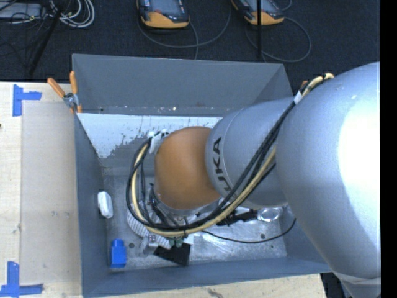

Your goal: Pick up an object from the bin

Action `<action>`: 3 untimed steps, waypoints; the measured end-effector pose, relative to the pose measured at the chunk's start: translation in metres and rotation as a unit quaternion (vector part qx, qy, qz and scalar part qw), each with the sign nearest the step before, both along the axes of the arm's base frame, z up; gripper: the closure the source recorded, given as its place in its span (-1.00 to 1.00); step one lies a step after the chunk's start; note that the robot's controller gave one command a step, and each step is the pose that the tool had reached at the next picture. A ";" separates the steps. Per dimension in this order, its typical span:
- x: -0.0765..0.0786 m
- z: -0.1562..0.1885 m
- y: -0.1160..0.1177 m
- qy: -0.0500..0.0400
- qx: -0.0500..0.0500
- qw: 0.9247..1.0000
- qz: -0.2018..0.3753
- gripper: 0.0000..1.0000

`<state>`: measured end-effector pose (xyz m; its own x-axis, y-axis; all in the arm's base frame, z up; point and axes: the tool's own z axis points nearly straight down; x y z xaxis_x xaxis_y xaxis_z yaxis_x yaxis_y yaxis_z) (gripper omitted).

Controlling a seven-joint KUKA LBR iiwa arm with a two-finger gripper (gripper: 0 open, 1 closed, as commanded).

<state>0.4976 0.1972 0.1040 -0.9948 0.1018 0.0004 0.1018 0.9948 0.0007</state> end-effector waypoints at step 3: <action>-0.016 -0.032 -0.044 -0.007 0.002 1.000 0.020 -1.00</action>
Offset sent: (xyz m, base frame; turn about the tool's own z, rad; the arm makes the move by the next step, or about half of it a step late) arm -0.0167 -0.0535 -0.0014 0.0411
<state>0.4819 0.1536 0.0720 -0.9980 0.0613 -0.0122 0.0612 0.9981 0.0065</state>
